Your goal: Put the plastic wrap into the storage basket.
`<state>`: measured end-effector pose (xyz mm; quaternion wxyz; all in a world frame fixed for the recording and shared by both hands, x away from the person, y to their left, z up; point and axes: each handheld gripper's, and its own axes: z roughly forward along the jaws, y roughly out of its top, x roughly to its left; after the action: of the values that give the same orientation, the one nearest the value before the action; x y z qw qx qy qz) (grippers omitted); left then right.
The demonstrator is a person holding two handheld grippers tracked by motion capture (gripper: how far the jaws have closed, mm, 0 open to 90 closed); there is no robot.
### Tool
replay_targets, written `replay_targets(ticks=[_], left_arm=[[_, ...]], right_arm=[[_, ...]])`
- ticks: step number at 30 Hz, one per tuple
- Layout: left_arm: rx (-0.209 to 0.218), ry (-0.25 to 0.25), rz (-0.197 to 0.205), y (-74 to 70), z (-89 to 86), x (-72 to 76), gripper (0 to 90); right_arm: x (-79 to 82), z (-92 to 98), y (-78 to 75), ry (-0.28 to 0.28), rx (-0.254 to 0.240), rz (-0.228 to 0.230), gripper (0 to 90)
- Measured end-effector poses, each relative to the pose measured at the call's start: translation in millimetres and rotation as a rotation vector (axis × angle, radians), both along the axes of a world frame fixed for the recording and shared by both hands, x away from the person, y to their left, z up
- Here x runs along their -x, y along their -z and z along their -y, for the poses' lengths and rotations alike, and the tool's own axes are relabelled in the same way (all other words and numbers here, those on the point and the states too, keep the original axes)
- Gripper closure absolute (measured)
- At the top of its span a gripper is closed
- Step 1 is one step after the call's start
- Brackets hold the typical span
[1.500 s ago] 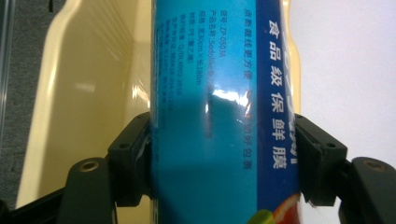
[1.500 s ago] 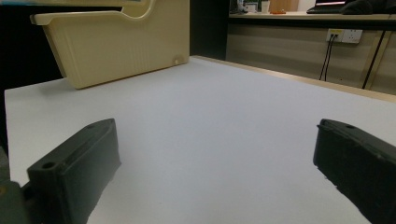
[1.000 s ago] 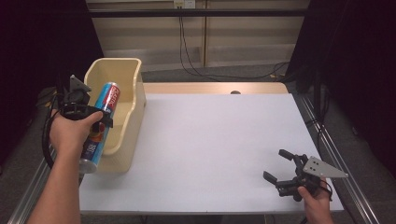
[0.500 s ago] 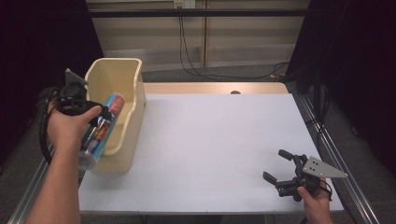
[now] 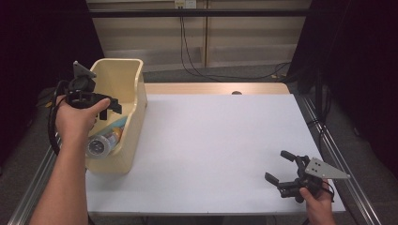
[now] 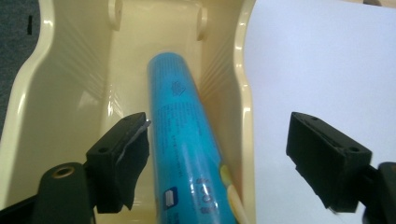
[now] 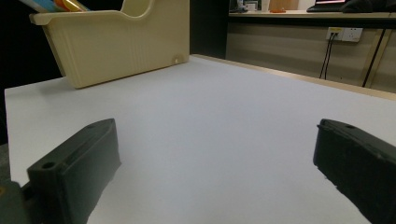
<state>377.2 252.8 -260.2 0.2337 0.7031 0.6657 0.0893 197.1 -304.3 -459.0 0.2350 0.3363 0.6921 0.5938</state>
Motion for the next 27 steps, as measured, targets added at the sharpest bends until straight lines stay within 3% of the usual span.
replay_targets(ticks=[10,27], left_arm=[[0.020,0.021,0.015,-4.1,16.0,-2.7,16.8],[0.052,0.092,0.030,0.8,49.6,-8.2,14.7]], right_arm=[[0.7,-1.1,-0.1,-0.005,0.002,0.002,0.3],[0.9,0.9,-0.2,0.004,-0.004,0.001,0.2]])
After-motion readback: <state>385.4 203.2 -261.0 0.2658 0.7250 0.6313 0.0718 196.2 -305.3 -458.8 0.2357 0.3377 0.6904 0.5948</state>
